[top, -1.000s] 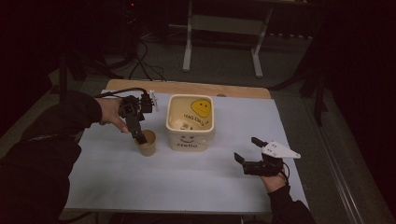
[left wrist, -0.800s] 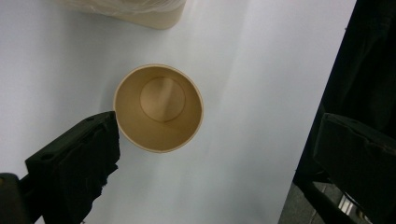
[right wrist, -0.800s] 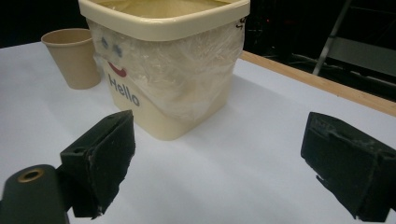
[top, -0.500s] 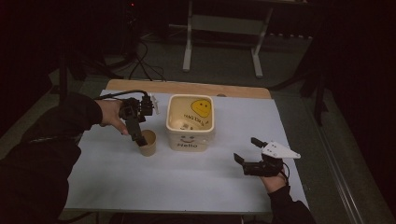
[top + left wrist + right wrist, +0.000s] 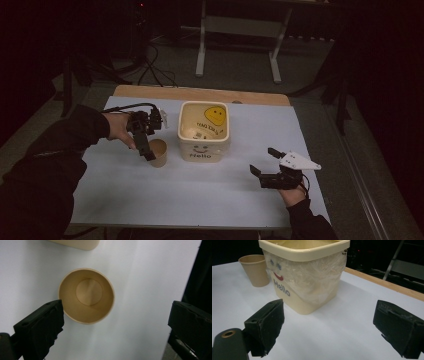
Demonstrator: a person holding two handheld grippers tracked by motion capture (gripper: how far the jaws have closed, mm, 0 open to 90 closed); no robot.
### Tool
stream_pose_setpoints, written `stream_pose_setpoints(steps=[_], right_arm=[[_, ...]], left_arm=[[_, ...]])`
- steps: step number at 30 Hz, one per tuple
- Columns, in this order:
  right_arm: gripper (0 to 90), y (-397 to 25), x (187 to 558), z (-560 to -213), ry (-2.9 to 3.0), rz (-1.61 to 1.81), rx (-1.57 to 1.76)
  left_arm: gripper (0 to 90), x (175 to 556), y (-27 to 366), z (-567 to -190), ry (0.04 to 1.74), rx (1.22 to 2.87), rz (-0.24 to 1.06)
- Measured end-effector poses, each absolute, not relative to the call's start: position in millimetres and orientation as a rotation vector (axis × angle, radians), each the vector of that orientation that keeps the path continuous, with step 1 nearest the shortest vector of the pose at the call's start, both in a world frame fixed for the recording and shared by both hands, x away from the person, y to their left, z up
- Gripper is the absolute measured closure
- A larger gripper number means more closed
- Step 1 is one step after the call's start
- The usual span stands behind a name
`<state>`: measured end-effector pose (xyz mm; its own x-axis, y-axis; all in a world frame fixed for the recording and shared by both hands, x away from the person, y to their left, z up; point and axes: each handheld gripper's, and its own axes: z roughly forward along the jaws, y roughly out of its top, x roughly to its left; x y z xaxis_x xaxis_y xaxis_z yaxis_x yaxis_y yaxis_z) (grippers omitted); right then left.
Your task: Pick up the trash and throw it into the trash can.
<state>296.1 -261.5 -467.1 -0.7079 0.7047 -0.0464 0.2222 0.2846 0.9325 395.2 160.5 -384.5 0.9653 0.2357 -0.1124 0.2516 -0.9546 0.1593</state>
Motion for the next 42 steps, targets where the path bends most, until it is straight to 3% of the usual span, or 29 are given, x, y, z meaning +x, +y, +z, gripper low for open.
stream_pose_setpoints(steps=[31, 42], right_arm=[[10.0, -263, 296, -469, 2.126, 1.417, 0.832], [10.0, -262, 296, -469, 2.134, 1.415, 0.831]], left_arm=[[1.4, 427, 156, -442, 0.386, 2.993, -0.099], [15.8, 428, 156, -447, 0.35, 2.994, -0.15]])
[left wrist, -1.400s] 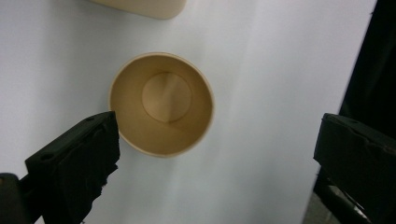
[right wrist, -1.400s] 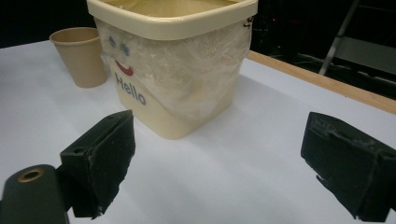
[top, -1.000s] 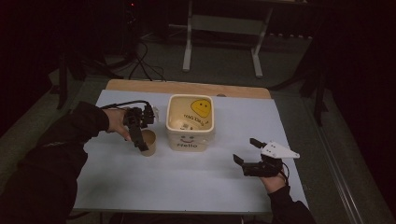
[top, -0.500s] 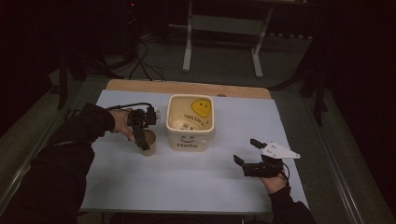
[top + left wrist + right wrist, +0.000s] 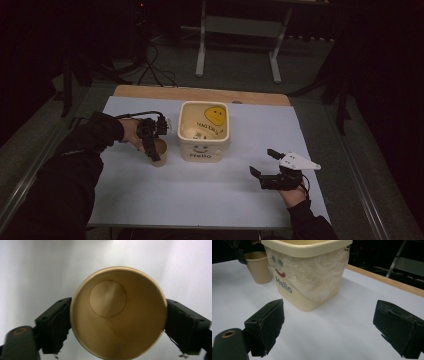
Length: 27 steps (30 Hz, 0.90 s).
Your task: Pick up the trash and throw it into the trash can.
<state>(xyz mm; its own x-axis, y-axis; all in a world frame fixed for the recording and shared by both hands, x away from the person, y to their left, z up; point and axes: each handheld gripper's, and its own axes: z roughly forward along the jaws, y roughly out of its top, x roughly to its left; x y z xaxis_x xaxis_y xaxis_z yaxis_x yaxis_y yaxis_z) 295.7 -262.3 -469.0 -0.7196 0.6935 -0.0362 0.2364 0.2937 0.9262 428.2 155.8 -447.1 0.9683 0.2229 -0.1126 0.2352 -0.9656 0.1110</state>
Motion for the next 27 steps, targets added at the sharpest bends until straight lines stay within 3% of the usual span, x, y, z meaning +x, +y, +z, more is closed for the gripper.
stream_pose_setpoints(steps=[9, 27], right_arm=[[10.0, -263, 296, -469, 2.13, 1.418, 0.832], [10.0, -262, 296, -469, 2.13, 1.419, 0.835]], left_arm=[[25.3, 430, 158, -445, 0.336, 2.981, -0.186], [27.8, 426, 163, -416, 0.328, 2.966, -0.189]])
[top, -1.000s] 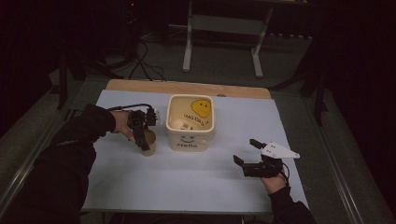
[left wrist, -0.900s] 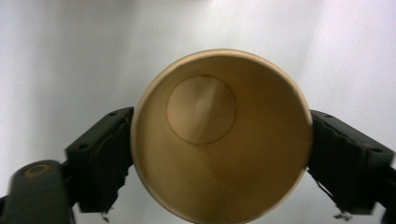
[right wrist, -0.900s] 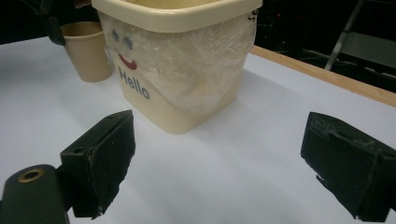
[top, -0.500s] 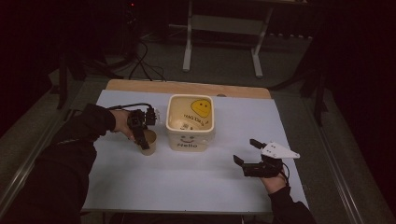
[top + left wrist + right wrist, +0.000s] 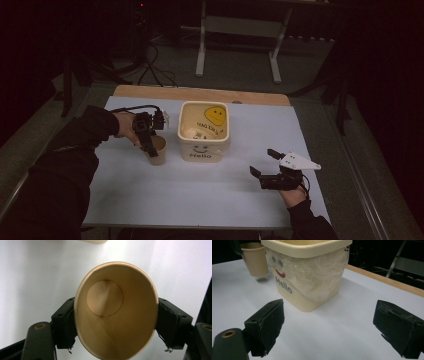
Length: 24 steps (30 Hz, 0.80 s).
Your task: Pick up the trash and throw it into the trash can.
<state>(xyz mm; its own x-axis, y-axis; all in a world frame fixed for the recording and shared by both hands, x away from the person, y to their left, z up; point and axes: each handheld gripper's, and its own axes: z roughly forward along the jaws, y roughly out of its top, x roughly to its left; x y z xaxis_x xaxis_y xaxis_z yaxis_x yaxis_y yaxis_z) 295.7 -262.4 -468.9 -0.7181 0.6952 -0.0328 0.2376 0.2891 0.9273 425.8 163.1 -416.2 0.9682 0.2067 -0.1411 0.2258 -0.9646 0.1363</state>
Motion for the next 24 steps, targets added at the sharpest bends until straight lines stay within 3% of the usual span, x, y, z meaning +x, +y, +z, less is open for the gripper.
stream_pose_setpoints(steps=[24], right_arm=[[10.0, -262, 297, -470, 2.136, 1.42, 0.832]], left_arm=[[28.8, 422, 163, -351, 0.297, 2.955, -0.143]])
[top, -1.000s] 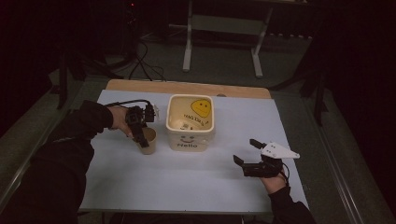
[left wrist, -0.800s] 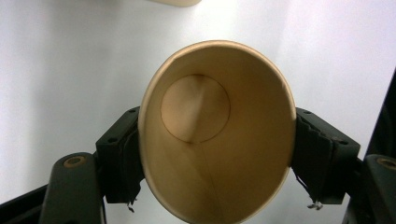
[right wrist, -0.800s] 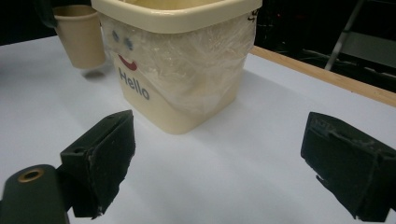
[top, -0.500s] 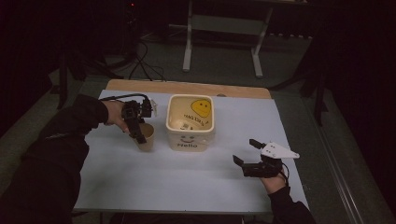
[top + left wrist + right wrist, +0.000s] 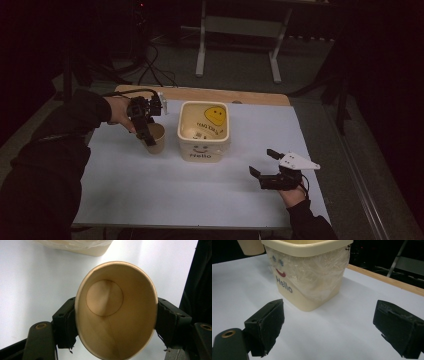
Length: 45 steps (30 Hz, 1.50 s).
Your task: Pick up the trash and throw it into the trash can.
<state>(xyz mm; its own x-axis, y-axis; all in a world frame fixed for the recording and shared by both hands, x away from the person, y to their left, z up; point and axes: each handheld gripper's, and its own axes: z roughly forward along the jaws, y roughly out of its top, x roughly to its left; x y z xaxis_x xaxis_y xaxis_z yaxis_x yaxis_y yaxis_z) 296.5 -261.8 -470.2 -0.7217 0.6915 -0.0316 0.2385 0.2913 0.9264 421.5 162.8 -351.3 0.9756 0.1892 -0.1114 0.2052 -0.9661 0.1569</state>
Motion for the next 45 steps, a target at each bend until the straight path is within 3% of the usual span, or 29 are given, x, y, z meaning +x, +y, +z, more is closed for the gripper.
stream_pose_setpoints(steps=[45], right_arm=[[10.0, -262, 296, -471, 2.144, 1.43, 0.829]], left_arm=[[28.8, 428, 123, -257, 0.185, 2.916, -0.03]])
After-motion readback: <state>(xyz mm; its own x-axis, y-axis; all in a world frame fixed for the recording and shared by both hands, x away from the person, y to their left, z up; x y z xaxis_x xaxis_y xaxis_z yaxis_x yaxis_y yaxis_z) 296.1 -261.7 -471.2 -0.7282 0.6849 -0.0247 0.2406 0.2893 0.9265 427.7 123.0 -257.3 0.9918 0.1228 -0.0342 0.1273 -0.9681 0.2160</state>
